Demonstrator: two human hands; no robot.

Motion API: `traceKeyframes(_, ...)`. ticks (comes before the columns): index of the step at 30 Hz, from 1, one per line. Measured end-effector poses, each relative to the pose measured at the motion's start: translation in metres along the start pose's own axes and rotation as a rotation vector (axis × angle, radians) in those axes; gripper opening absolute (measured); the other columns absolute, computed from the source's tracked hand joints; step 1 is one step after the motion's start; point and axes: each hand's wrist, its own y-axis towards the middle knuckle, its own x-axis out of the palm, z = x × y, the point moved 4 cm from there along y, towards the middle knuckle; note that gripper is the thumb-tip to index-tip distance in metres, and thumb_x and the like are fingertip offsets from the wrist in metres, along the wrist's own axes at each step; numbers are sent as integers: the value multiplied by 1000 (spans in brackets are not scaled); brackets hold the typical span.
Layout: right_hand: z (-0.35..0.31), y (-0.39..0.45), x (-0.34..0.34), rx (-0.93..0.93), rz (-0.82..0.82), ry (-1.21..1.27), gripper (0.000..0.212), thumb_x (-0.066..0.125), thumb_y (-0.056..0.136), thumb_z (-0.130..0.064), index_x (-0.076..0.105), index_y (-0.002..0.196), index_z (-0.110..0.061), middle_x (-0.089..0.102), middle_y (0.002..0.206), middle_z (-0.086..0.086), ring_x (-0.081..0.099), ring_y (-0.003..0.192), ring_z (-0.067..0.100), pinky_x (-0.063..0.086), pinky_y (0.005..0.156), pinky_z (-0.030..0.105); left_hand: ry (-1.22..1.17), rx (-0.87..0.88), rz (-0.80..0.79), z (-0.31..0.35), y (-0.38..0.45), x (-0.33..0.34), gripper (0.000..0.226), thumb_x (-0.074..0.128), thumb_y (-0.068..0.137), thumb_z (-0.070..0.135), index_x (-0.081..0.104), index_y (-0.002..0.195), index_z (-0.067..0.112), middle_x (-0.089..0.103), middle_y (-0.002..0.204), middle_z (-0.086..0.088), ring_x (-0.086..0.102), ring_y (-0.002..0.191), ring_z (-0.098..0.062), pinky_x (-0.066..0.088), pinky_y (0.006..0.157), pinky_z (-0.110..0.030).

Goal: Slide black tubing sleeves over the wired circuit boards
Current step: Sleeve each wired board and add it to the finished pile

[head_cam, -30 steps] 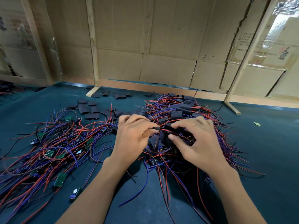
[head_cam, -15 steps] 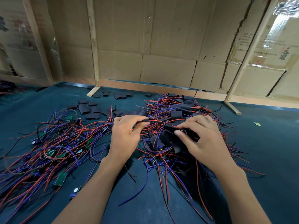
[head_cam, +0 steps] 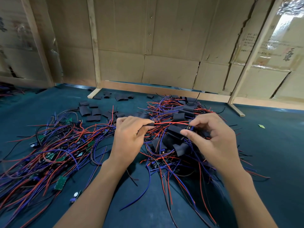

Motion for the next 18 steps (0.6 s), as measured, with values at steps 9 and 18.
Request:
traceKeyframes(9, -3, -4, 6, -92, -147, -36, 26, 80, 83, -1, 78, 107, -11, 71, 107, -2, 68, 101, 10, 50, 88, 20, 50, 91, -136, 6, -2, 8, 25, 76, 88, 28, 73, 112, 19, 70, 109, 14, 65, 100, -9, 39, 91, -40)
traceKeyframes(18, -3, -5, 15, -90, -160, 53, 24, 76, 81, 6, 76, 99, -11, 71, 109, -3, 68, 106, 13, 52, 92, 26, 45, 201, -178, 23, -3, 18, 29, 73, 91, 29, 72, 116, 16, 70, 111, 10, 65, 103, -14, 44, 88, -42)
